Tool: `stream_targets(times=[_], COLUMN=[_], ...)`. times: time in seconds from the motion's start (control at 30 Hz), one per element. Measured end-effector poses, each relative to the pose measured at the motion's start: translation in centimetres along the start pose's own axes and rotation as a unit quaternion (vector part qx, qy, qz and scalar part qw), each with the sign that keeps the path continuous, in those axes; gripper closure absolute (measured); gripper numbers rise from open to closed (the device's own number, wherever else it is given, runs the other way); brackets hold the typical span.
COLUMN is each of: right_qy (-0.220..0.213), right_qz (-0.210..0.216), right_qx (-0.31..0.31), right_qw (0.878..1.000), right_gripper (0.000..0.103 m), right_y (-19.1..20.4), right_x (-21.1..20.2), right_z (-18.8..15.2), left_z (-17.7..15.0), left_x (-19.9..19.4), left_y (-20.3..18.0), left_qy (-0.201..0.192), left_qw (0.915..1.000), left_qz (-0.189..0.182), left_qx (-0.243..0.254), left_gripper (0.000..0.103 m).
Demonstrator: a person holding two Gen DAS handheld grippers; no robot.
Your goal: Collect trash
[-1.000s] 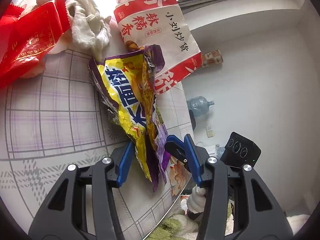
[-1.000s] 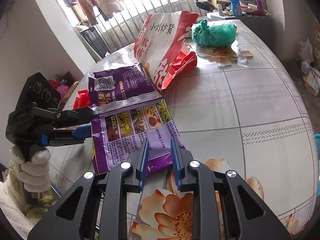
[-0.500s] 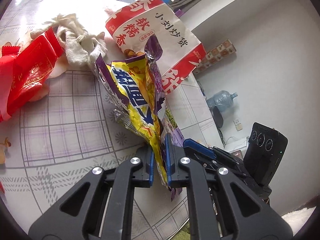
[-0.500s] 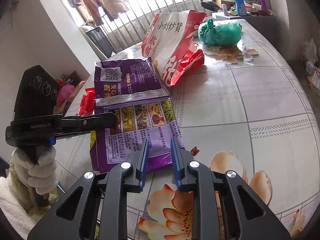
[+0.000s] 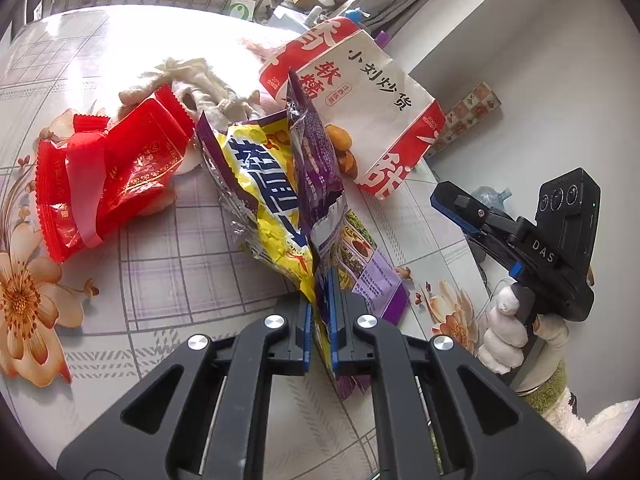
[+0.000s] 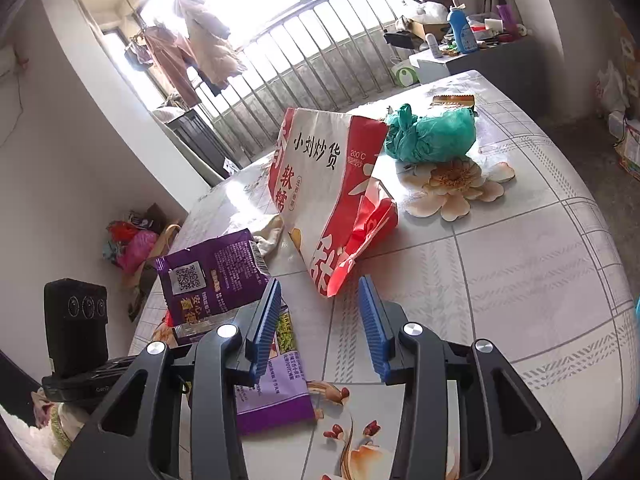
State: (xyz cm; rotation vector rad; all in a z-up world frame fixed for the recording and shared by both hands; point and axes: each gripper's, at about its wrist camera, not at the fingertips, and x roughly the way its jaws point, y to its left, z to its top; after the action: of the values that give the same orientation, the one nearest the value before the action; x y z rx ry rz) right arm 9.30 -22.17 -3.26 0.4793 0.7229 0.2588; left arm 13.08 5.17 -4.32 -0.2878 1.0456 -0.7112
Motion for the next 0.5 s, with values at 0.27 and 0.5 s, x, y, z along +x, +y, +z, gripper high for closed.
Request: stream_targets(times=[0.27,0.5], right_qy=[0.03,0.022], right_qz=[0.005,0.022], right_qx=[0.016,0.011], right_qw=[0.999,0.999], right_gripper=[0.074,0.098], right_y=[-0.5,-0.3], right_x=[4.4,3.3], right_z=[0.7,0.5], left_z=[-0.1,0.0], left_x=[-0.1,0.3], left_y=[0.0,-0.2], left_qy=[0.0,0.001], left_qw=[1.0,1.0], left_qz=[0.006,0.008], left_qx=[0.0,0.0], left_gripper=[0.098,0.098])
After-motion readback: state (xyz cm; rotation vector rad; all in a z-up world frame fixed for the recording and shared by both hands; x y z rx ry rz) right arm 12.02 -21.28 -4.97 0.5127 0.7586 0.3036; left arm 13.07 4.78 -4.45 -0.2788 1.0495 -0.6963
